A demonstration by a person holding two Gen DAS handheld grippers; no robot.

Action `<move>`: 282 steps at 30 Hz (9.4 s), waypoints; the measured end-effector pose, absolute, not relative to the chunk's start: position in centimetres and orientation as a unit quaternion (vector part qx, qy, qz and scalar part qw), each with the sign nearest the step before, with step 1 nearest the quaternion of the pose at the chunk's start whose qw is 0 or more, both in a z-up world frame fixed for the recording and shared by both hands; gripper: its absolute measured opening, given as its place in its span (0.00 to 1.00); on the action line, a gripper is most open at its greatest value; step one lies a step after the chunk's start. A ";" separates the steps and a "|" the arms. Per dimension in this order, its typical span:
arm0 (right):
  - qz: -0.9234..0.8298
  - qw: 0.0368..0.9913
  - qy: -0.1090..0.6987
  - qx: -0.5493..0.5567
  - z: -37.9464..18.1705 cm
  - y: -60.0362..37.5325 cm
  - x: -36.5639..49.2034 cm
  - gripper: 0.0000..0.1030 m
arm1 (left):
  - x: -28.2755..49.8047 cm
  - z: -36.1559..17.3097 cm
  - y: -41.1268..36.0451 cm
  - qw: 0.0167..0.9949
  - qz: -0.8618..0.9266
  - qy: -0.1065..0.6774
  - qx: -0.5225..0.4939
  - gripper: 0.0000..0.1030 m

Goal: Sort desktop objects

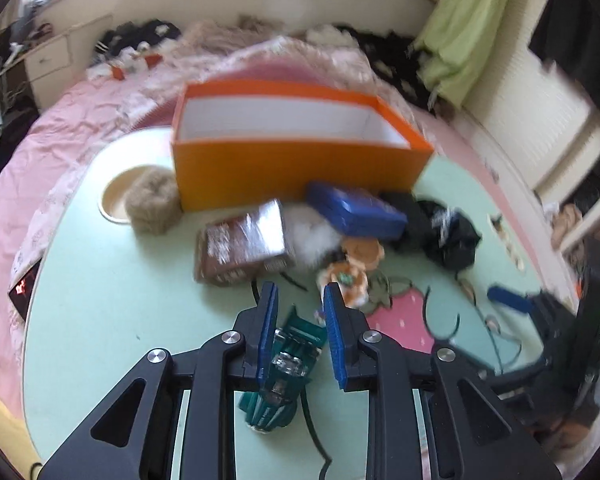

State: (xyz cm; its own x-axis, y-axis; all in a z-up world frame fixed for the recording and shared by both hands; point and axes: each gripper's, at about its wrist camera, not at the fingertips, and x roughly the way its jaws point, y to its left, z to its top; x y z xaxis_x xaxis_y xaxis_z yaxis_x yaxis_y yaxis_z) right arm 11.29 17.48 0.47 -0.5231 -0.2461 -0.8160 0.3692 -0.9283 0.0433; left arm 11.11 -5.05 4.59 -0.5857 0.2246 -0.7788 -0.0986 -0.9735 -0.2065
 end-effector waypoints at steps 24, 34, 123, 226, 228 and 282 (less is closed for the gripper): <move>-0.875 0.191 0.045 0.443 4.3 17.9 8.8 0.80 | 16.5 0.6 -3.2 0.056 0.921 0.024 -0.385 1.00; -0.826 0.209 0.096 0.515 11.1 11.7 -5.2 0.42 | 16.7 0.2 -3.1 0.058 0.925 0.023 -0.375 1.00; -0.862 0.193 0.078 0.463 0.7 16.3 10.9 1.00 | 3.2 9.6 -5.4 0.019 0.896 -0.076 -0.437 1.00; -0.868 0.187 0.078 0.454 0.3 16.4 10.5 1.00 | 17.7 0.0 -3.8 0.056 0.937 0.021 -0.343 1.00; -0.867 0.189 0.077 0.454 0.2 16.4 10.5 1.00 | 17.7 0.0 -3.8 0.056 0.938 0.021 -0.343 1.00; -0.892 0.183 -0.083 0.404 4.0 24.5 8.1 0.28 | 18.4 1.2 -6.6 0.082 0.946 -0.072 -0.306 1.00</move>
State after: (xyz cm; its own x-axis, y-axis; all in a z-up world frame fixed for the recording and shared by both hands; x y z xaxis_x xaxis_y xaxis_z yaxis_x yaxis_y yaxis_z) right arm 8.11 24.49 3.98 -0.6066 -0.3942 -0.6904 0.2604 -0.9190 0.2960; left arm 18.42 -6.55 1.22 -0.7994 0.1987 -0.5670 -0.1103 -0.9762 -0.1866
